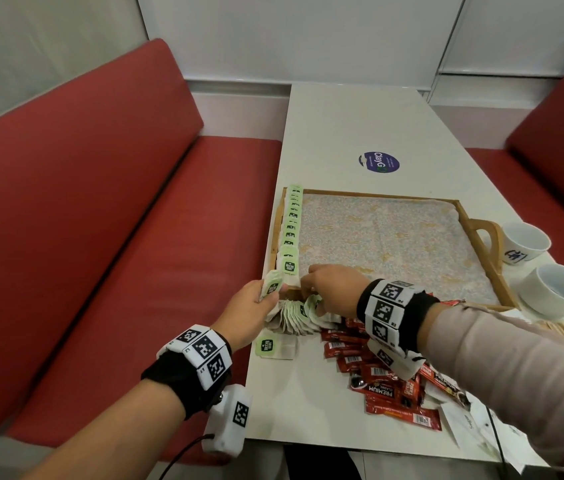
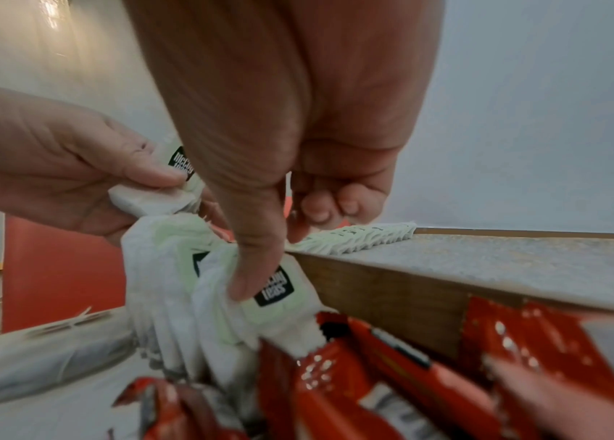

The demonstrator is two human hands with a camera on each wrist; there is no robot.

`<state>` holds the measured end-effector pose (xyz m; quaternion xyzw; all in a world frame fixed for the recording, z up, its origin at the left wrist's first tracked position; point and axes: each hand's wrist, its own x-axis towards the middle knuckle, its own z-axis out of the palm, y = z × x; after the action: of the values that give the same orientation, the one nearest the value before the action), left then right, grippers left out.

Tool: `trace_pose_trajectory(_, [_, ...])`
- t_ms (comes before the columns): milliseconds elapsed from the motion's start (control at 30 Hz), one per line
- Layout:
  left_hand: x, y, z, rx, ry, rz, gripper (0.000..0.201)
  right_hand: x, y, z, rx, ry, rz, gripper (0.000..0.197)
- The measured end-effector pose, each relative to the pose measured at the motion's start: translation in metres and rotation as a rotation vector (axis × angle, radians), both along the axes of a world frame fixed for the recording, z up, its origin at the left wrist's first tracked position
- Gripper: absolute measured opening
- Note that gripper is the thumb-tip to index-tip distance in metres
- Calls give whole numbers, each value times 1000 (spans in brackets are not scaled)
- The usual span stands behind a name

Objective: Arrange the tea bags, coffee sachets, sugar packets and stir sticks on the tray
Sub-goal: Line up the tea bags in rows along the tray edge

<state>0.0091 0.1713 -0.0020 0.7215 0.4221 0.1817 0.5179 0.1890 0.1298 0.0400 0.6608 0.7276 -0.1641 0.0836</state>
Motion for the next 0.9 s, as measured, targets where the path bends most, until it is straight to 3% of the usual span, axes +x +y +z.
trace_pose_trajectory(267, [6, 0, 4, 9, -20, 65, 20, 11, -4, 15, -15, 6, 8, 21])
trace_pose_trajectory(533, [19, 4, 27, -49, -180, 122, 27, 25, -3, 41, 65, 205, -77, 19])
trace_pose_trajectory(733, [36, 4, 47, -301, -332, 105, 27, 25, 4, 66, 57, 575, -216, 24])
trace_pose_trajectory(900, [41, 2, 58, -523, -416, 97, 24, 25, 11, 70, 102, 631, -268, 22])
